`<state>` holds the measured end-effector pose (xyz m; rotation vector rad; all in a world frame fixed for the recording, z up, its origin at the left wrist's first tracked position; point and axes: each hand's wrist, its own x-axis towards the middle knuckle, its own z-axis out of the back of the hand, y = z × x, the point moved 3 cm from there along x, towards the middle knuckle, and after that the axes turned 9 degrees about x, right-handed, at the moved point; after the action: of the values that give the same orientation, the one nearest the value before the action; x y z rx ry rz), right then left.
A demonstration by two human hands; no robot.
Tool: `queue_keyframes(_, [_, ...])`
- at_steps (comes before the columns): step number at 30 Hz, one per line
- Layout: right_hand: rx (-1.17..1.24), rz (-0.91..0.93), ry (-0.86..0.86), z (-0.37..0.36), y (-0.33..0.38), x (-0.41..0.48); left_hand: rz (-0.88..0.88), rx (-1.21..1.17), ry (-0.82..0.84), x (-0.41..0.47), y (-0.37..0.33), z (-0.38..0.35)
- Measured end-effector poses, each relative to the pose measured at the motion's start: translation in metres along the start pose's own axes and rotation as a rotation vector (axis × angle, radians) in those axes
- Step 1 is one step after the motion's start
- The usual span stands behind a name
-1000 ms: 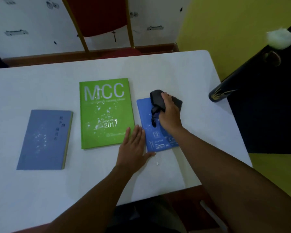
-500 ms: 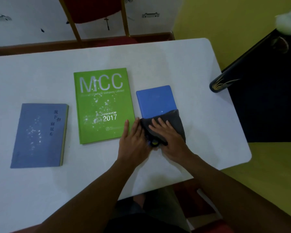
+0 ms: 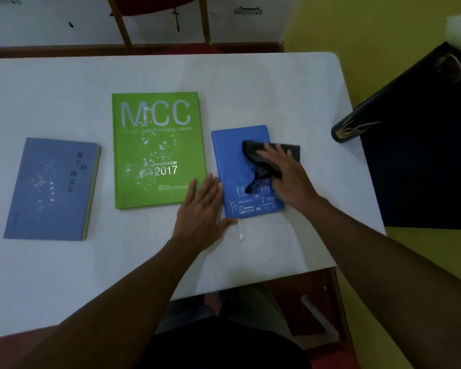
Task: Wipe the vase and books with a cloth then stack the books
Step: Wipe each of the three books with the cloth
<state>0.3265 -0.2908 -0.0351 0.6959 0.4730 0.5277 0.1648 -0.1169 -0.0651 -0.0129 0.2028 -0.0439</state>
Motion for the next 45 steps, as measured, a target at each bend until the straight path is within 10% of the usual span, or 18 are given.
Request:
queue_keyframes(19, [0.010,0.293,-0.122,-0.056,0.007,-0.080,-0.010,-0.061,0.047,-0.001,-0.002,0.004])
queue_keyframes(31, [-0.049,0.094,0.116,-0.024,0.031,0.064,-0.007,-0.085,0.035,-0.002,0.000,0.003])
queue_keyframes(45, [0.277,-0.100,-0.133,-0.086,0.040,-0.090,-0.130,-0.089,0.061,-0.008,0.014,0.014])
